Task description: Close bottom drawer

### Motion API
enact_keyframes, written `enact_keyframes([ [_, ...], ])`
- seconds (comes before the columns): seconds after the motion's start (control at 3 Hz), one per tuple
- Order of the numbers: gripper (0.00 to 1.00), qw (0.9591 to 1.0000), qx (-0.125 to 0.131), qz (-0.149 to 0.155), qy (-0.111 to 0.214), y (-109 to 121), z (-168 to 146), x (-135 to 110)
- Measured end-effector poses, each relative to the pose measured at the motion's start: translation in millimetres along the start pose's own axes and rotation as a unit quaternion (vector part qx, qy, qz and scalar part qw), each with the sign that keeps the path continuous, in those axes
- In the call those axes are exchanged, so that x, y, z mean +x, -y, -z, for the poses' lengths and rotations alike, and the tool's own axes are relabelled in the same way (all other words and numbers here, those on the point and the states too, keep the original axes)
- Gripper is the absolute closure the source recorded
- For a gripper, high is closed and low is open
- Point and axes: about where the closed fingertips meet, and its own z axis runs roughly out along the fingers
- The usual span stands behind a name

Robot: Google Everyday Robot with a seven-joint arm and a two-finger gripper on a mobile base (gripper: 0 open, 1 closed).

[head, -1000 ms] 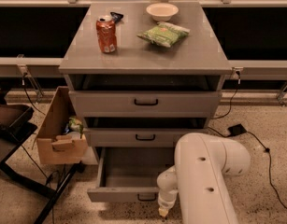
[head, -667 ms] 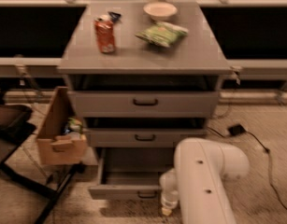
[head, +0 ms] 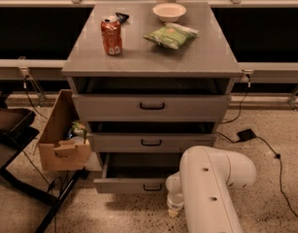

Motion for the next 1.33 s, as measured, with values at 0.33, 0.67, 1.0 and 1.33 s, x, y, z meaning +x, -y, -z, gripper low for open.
enact_keyframes([
  [0.33,1.00,0.9984,0.042,0.038,0.006,51.0,22.2,-14.3],
  [0.67,1.00,0.9942,0.081,0.071,0.012,92.9,45.3,-30.6],
  [1.0,1.00,0.9893,0.112,0.092,0.015,128.4,68.0,-46.8],
  [1.33,0.87,0.9891,0.113,0.093,0.015,127.0,68.3,-46.8],
])
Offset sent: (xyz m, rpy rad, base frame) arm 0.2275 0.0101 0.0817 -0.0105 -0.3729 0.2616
